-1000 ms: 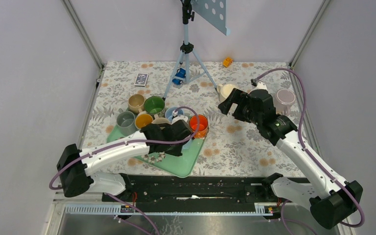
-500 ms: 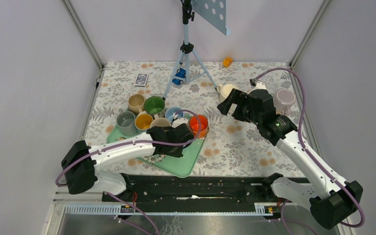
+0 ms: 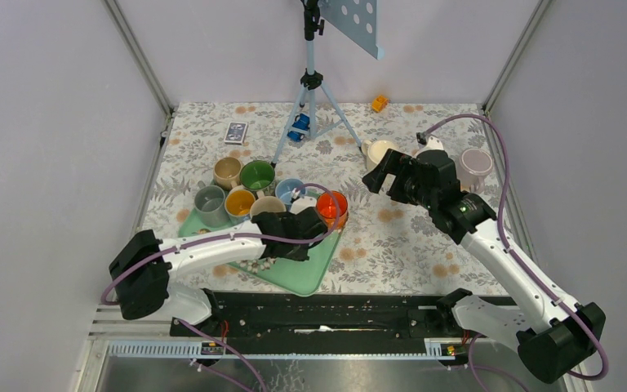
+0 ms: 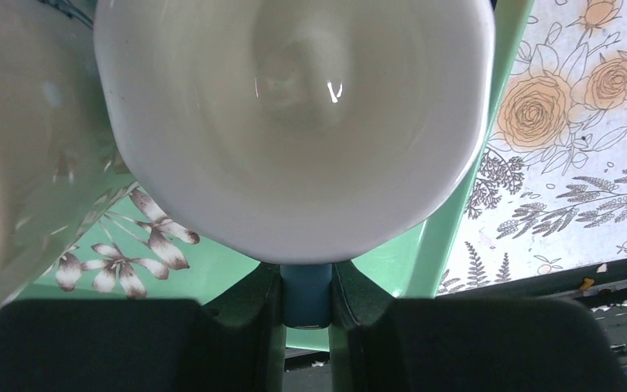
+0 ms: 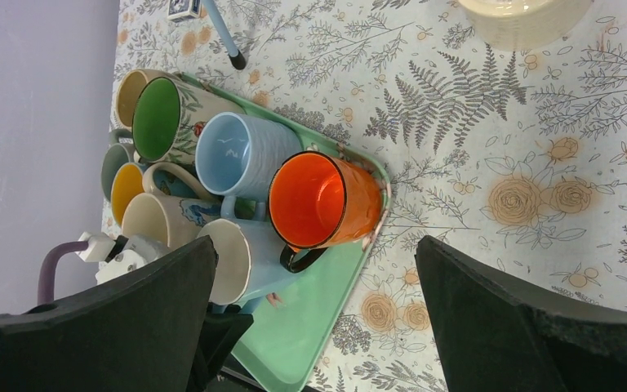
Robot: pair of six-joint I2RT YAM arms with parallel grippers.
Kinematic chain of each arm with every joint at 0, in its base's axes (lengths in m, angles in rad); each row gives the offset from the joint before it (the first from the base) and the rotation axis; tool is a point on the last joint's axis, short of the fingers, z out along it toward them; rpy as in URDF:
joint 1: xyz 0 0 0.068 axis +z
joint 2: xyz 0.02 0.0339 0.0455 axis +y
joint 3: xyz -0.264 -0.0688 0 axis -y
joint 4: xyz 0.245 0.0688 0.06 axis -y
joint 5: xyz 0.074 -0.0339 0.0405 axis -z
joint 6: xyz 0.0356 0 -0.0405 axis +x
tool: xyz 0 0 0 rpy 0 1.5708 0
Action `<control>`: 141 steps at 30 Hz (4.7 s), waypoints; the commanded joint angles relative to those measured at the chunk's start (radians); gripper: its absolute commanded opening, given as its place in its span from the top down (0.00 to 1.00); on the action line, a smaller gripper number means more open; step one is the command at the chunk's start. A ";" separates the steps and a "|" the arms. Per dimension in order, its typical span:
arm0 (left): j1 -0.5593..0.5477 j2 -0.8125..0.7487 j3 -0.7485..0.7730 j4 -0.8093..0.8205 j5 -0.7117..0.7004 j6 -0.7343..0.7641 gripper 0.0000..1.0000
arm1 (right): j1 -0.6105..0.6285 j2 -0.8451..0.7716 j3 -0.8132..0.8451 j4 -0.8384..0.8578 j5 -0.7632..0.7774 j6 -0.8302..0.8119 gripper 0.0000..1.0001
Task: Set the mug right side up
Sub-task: Place the cup on the tray, then turn over the cup at the corner of the board.
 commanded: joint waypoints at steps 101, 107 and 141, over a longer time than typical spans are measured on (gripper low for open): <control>0.285 -0.302 0.008 0.373 0.485 0.322 0.01 | -0.851 0.700 0.172 0.389 -0.003 -0.007 0.00; 0.297 -0.295 0.008 0.376 0.498 0.319 0.01 | -0.850 0.737 0.202 0.364 -0.081 -0.019 0.00; 0.347 -0.261 0.002 0.397 0.552 0.298 0.01 | -0.585 0.654 0.184 0.229 -0.034 -0.107 0.00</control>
